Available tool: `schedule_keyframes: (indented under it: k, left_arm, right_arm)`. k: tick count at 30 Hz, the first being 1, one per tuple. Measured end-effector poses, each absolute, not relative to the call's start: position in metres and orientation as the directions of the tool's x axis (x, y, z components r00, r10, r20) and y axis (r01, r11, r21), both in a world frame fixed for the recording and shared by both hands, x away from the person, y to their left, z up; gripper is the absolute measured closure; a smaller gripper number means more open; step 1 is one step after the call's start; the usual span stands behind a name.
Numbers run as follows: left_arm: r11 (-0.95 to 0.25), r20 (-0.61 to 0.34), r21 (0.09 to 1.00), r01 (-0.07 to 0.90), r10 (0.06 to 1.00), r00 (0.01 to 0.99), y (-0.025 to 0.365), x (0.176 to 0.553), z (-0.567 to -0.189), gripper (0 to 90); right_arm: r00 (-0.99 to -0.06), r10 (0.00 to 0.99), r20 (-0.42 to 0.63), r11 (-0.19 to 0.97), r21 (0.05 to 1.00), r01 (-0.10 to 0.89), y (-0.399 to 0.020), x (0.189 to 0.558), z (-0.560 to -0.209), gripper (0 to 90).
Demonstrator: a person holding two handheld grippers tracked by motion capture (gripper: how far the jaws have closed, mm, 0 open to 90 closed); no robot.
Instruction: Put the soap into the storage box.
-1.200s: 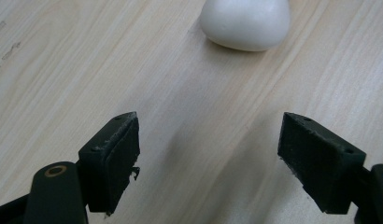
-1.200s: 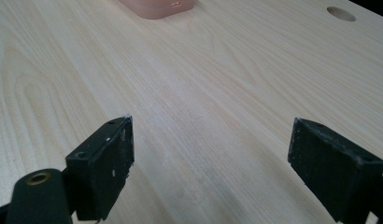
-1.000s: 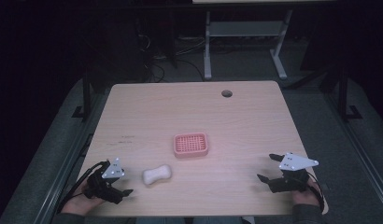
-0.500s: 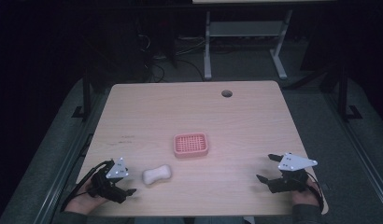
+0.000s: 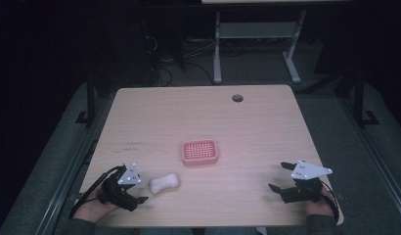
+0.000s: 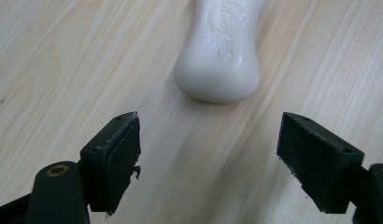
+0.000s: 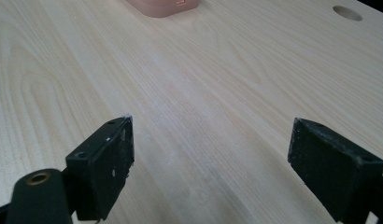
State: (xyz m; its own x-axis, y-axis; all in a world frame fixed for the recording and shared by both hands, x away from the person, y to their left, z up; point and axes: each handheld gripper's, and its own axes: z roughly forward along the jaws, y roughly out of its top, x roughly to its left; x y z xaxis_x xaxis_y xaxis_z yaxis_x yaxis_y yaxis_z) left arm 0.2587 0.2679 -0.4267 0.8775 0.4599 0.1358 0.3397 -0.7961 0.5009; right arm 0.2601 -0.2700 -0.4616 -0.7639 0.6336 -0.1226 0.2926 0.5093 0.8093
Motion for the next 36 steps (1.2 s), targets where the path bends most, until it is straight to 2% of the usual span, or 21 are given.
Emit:
schedule_keyframes:
  k: [36]
  left_arm:
    - [-0.846, 0.111, 0.453, 0.282, 0.367, 0.923, 0.228, 0.28, -0.425, 23.7]
  right_arm:
    - [-0.762, 0.636, -0.123, 0.506, 0.811, 0.292, -0.272, 0.258, -0.462, 13.7]
